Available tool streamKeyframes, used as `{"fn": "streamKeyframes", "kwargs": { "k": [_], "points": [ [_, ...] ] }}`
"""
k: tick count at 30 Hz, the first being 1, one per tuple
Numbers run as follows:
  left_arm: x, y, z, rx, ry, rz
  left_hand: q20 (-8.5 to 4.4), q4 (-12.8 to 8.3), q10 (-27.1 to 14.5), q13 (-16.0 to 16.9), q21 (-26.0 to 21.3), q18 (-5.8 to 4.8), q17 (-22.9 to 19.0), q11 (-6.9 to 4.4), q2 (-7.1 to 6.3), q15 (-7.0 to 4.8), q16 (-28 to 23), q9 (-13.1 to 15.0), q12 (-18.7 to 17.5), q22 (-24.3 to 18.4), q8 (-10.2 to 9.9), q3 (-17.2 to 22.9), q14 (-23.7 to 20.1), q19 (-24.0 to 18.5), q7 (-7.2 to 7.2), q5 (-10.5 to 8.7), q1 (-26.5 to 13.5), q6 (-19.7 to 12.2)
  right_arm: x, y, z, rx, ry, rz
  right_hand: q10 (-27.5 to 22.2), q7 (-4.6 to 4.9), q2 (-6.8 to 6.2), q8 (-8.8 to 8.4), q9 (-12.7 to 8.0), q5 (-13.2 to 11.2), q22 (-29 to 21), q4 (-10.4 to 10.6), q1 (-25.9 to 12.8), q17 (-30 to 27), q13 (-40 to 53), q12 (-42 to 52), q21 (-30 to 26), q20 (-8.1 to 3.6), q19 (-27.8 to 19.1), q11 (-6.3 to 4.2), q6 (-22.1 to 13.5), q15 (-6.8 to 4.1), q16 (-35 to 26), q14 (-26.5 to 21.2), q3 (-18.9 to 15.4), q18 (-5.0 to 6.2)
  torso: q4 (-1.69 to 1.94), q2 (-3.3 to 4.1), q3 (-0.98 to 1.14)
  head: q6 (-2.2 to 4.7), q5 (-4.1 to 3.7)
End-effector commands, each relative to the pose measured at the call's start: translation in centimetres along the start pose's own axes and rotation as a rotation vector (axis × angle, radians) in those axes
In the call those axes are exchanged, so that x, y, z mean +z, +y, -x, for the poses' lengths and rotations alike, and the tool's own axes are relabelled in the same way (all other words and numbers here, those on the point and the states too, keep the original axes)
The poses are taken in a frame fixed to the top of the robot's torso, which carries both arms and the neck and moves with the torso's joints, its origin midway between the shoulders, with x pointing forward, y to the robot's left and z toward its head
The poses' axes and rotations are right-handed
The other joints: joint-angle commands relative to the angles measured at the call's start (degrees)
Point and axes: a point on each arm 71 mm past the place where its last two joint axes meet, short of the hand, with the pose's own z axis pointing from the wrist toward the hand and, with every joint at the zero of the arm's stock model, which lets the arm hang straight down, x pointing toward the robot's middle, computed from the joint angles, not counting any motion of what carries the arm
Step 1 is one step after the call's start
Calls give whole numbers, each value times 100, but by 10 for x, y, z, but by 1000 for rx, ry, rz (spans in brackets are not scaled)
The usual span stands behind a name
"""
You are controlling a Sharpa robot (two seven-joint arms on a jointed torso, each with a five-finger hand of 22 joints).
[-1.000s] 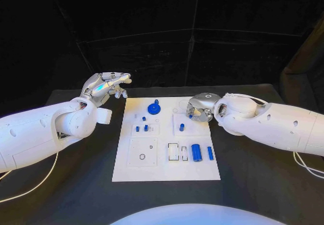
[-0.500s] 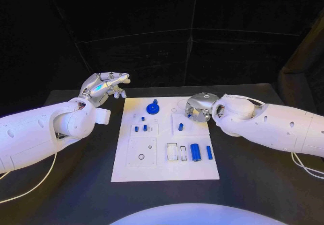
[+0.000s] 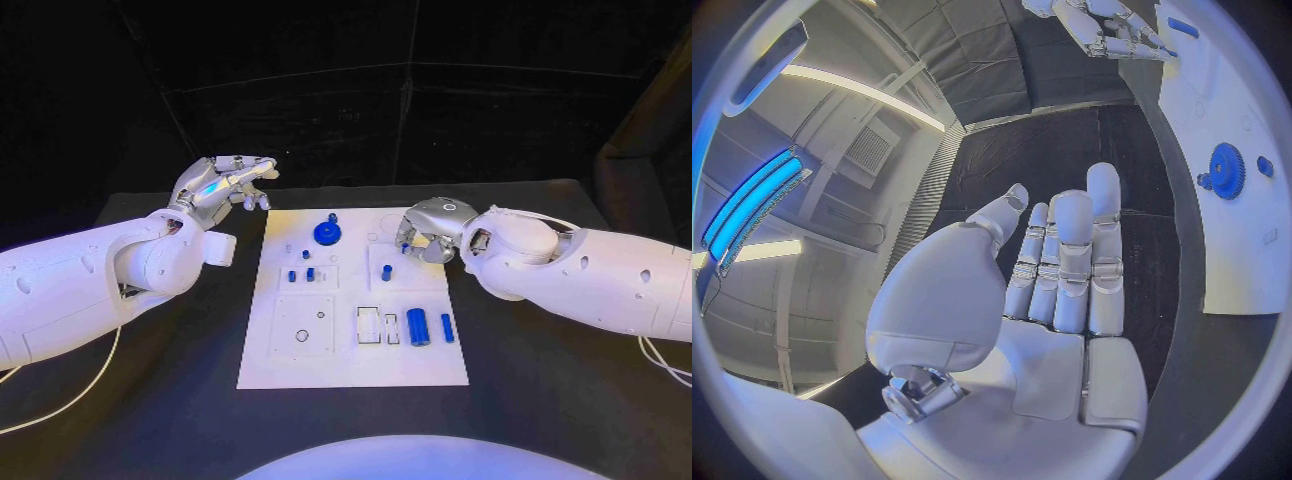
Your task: Assemble the parts on the task board
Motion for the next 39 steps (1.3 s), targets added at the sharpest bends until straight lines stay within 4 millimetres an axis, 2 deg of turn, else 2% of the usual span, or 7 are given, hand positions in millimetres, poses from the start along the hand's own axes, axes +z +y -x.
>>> {"fn": "streamKeyframes", "kwargs": {
  "k": [1, 13, 19, 26, 31, 35, 39],
  "points": [
    [0, -1, 0, -11, 9, -3, 1, -28, -19, -9, -39, 75, -7, 17, -4, 3, -25, -7, -25, -7, -34, -7, -32, -36, 32, -11, 62, -3, -4, 3, 8, 32, -69, 9, 47, 14, -10, -13, -6, 46, 15, -31, -69, 8, 10, -46, 33, 0, 53, -9, 29, -25, 16, 303, 39, 17, 4, 3, 0, 1, -1],
    [0, -1, -1, -13, 13, 0, 1, -28, -20, -9, -40, 75, -8, 17, -4, 3, -26, -7, -25, -7, -34, -7, -33, -36, 32, -11, 62, -4, -16, 35, 21, 129, -129, 99, 40, 26, -41, -31, -12, 103, 42, -126, -110, 16, 9, -72, 66, 4, 46, 2, 20, -19, 29, 302, 113, 15, 18, -5, -11, -22, 87],
    [1, -1, -4, -17, 20, 0, 3, -31, -27, -10, -49, 75, -29, 22, -9, 6, -37, -8, -27, -13, -37, -11, -40, -36, 39, -12, 64, -11, -6, 63, 22, 174, -118, 169, 36, 32, -38, -36, -14, 121, 42, -150, -124, 21, 9, -80, 72, 5, 40, 7, 15, -16, 35, 303, 137, 16, 24, 3, -14, -46, 231],
    [3, 0, -7, -21, 29, 1, 3, -31, -27, -10, -49, 75, -29, 22, -9, 6, -37, -8, -27, -13, -37, -11, -40, -36, 39, -12, 64, -11, 10, 93, 18, 195, -84, 239, 31, 39, -33, -41, -17, 140, 30, -170, -141, 13, 9, -88, 72, 8, 28, 13, 8, -11, 33, 301, 154, 18, 19, 7, -14, -128, 487],
    [4, 0, -11, -24, 37, 2, 5, -28, -30, -10, -54, 74, -35, 25, -10, 8, -41, -8, -28, -17, -39, -16, -43, -36, 42, -12, 60, -14, 19, 114, 0, 209, -25, 278, 21, 46, -30, -46, -20, 154, 15, -190, -157, 9, 8, -99, 69, 12, 15, 19, -5, -7, 32, 299, 165, 21, 20, 8, -19, -193, 653],
    [4, 1, -12, -26, 41, 3, 5, -28, -30, -10, -54, 74, -35, 25, -10, 8, -41, -8, -28, -17, -39, -16, -43, -36, 42, -12, 60, -14, 25, 125, -15, 209, 18, 293, 6, 53, -34, -52, -23, 165, 0, -213, -170, 5, 7, -111, 66, 16, 1, 26, -20, -2, 32, 298, 172, 24, -2, 8, -2, -238, 755],
    [5, 1, -13, -26, 42, 4, 6, -28, -31, -10, -57, 74, -41, 26, -9, 9, -44, -8, -28, -18, -39, -16, -45, -36, 43, -12, 60, -16, 30, 132, -26, 205, 53, 301, -3, 58, -34, -55, -25, 169, -3, -223, -179, 3, 6, -117, 67, 18, -4, 31, -30, 2, 31, 297, 174, 25, 15, 12, -2, -272, 804]
  ]
}}
